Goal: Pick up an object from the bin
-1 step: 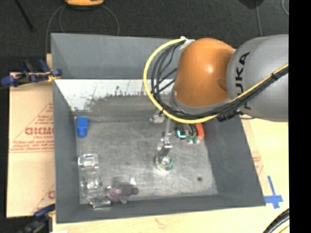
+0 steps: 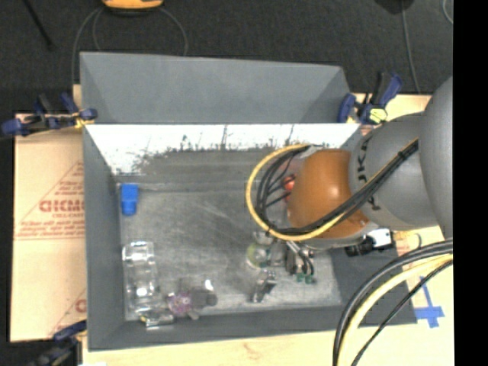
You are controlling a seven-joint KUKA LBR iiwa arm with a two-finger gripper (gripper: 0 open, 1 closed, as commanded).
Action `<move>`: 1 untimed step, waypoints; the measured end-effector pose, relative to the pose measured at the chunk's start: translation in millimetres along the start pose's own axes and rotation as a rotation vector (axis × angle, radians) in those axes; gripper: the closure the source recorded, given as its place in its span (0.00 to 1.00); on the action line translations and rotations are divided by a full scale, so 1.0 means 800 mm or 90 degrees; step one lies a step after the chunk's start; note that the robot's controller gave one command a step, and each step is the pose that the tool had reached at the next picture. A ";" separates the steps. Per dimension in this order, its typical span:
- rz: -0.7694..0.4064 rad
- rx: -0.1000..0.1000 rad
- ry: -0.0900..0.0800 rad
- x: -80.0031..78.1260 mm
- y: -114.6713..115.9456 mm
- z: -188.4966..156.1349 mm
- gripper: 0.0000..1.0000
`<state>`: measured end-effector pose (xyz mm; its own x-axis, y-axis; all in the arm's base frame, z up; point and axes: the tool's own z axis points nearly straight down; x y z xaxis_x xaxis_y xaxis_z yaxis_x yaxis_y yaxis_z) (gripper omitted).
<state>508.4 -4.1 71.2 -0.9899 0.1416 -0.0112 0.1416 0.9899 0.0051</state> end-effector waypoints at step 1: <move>0.106 0.002 0.004 -0.014 0.002 -0.037 0.00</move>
Offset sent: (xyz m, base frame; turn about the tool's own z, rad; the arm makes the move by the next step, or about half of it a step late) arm 0.0098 0.0004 0.0288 0.1691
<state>519.8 -3.9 101.2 -0.9525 0.3044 -0.0046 0.3043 0.9526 0.0032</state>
